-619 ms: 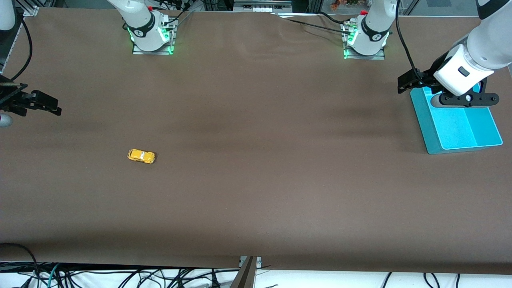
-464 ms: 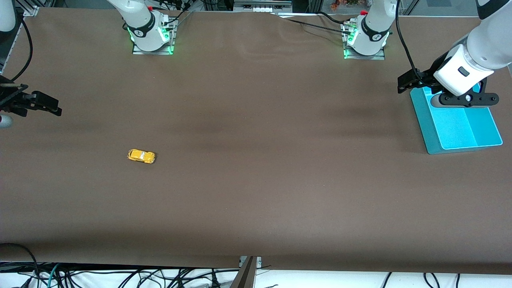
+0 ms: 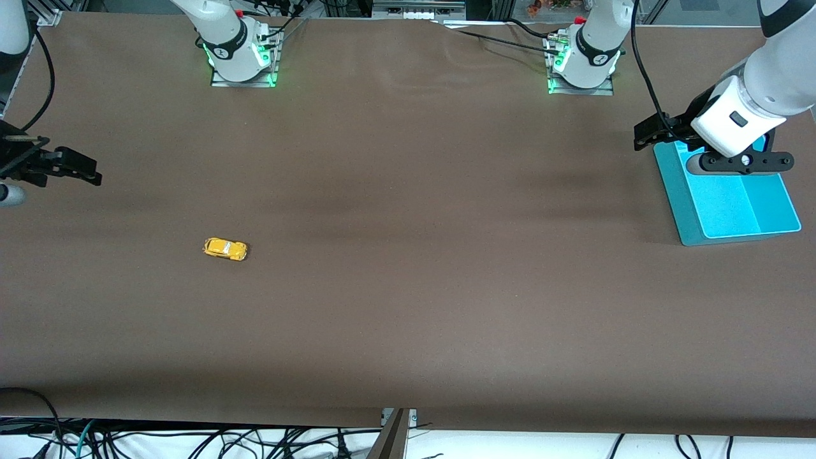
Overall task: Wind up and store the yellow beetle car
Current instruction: 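Reach the right gripper toward the yellow beetle car, then lower the right gripper onto the yellow car and press it down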
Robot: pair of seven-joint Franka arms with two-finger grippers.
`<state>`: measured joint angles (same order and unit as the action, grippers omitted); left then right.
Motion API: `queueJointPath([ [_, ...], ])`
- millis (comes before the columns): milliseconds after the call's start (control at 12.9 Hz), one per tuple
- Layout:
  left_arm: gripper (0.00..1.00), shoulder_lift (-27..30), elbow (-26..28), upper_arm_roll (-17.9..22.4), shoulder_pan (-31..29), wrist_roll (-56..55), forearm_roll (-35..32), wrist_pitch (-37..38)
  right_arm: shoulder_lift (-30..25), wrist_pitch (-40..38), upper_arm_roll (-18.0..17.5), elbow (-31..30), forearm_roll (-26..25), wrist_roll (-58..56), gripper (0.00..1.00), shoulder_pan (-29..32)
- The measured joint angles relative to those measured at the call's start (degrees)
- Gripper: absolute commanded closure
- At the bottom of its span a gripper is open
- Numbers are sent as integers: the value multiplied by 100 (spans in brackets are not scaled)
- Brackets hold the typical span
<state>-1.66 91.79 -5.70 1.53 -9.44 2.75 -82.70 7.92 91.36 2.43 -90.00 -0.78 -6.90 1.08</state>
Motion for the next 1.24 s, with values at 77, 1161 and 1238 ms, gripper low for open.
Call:
queueJointPath([
  [77, 0, -1, 0, 12, -18, 0, 0, 5, 98, -151, -15, -2, 4, 0, 0, -49],
  [1161, 0, 11, 237, 19, -296, 8, -3, -257, 1741, 2006, -5, -708, -209, -3594, 1, -1078],
  [1238, 0, 18, 251, 25, -300, 8, -3, -257, 1779, 2535, 6, -1001, -210, -3927, 1, -1075],
])
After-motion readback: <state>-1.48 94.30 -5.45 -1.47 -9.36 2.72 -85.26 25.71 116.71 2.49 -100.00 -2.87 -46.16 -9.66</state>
